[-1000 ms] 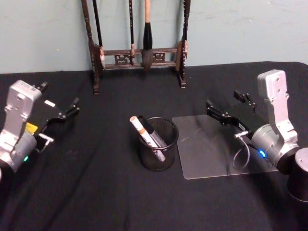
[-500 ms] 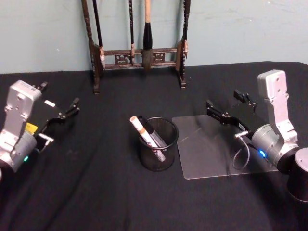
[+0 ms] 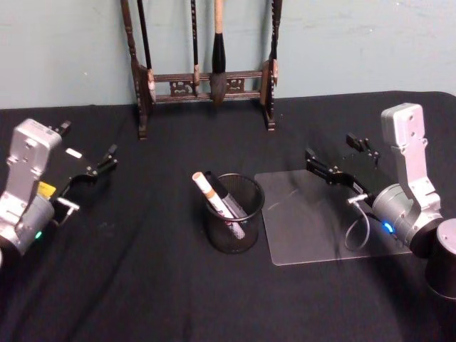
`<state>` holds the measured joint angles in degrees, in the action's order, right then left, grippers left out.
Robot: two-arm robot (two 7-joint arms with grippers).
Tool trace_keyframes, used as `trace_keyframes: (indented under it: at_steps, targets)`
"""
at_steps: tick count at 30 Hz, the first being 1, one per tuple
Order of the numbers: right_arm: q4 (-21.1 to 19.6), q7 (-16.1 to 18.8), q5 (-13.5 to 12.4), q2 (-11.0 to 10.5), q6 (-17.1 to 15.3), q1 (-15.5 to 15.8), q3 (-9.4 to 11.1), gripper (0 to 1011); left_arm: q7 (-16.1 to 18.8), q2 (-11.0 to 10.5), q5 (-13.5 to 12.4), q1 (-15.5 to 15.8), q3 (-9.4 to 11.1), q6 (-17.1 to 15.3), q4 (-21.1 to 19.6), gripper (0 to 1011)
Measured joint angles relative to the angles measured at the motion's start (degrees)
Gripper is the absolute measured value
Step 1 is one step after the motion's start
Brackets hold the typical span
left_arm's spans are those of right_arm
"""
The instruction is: Pick up the water-based marker from the table and place it into the pen holder.
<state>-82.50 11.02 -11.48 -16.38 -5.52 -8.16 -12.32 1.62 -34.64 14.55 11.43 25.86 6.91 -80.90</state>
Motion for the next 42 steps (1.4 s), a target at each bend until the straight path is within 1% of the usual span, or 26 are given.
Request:
trace_keyframes:
  at_steps: [42]
  targets:
    - [0.00,0.00,0.00,0.00,0.00,0.00,0.00,1002,0.00,0.00,0.00,0.00,0.00,0.00,0.00,1001]
